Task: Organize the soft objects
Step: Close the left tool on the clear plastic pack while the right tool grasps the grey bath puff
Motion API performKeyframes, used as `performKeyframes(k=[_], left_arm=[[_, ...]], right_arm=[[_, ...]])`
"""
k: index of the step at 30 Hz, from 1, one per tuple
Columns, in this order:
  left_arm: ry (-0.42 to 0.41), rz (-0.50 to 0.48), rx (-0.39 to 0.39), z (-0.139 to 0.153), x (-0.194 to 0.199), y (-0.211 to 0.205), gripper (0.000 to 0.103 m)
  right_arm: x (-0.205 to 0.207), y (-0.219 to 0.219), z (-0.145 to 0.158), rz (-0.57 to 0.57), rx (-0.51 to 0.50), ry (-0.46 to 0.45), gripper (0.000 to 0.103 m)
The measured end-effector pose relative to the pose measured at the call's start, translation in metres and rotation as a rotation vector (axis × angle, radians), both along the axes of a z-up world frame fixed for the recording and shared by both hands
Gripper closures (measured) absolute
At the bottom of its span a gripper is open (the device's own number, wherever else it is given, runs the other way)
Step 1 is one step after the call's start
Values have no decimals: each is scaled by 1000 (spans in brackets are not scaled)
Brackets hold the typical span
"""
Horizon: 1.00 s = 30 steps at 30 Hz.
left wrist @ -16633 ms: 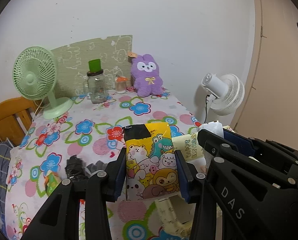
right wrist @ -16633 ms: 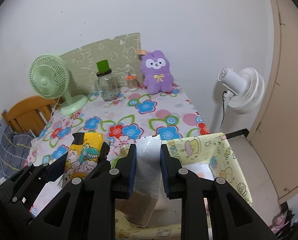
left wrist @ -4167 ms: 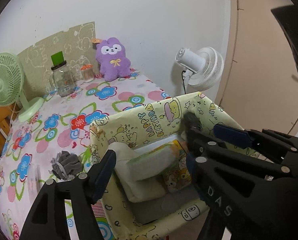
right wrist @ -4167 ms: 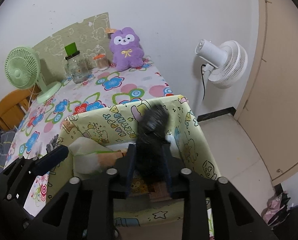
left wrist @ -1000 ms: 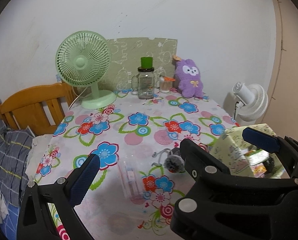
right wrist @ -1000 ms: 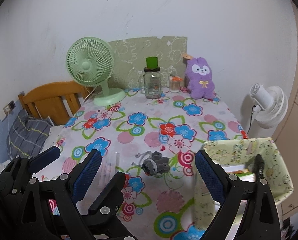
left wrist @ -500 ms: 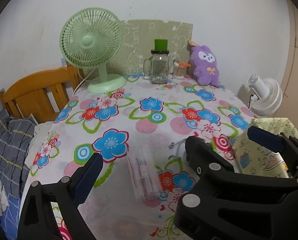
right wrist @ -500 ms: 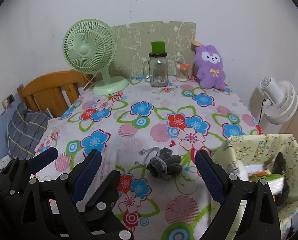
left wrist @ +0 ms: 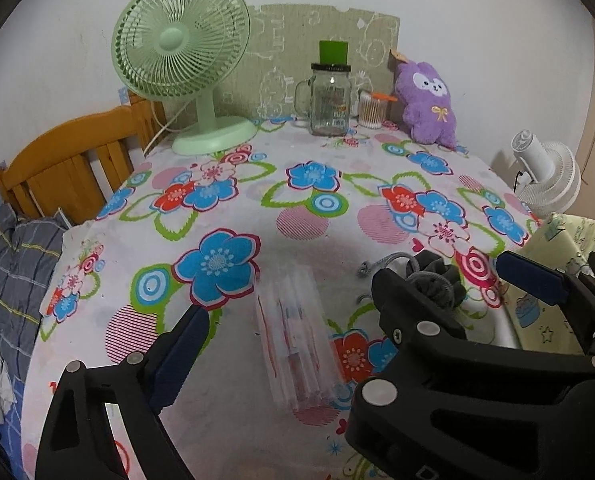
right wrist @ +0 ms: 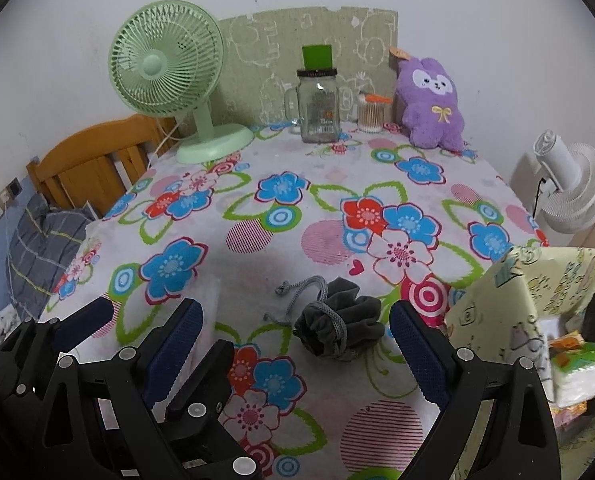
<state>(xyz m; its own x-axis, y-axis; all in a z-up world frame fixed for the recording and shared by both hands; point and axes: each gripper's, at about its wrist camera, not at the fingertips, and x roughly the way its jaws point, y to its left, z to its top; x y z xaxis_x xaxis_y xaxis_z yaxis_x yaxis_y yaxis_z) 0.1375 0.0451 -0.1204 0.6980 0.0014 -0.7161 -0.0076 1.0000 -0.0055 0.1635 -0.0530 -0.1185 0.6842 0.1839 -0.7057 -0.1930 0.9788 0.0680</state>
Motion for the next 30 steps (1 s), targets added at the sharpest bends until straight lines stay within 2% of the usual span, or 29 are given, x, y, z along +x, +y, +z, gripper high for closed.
performKeyframes(k=[8,15,18,20,30], left_arm=[[52,10,-36,-18,14,3,25],[91,18,-46,-29,24,2,31],[113,19,-49,-35,28,2,36],[125,27,-40,-38,30,2,45],[114,11,-23,-39,32,-2,64]], right_arm=[[16,-3,-18,-15,-8,38,7],[26,-6,-29,-32,-7,68,7],[31,-8,-34,-37,-6,84,7],[34,-9,-38,-42,-6,95,7],[45,-12,-52,-51,7,143,7]])
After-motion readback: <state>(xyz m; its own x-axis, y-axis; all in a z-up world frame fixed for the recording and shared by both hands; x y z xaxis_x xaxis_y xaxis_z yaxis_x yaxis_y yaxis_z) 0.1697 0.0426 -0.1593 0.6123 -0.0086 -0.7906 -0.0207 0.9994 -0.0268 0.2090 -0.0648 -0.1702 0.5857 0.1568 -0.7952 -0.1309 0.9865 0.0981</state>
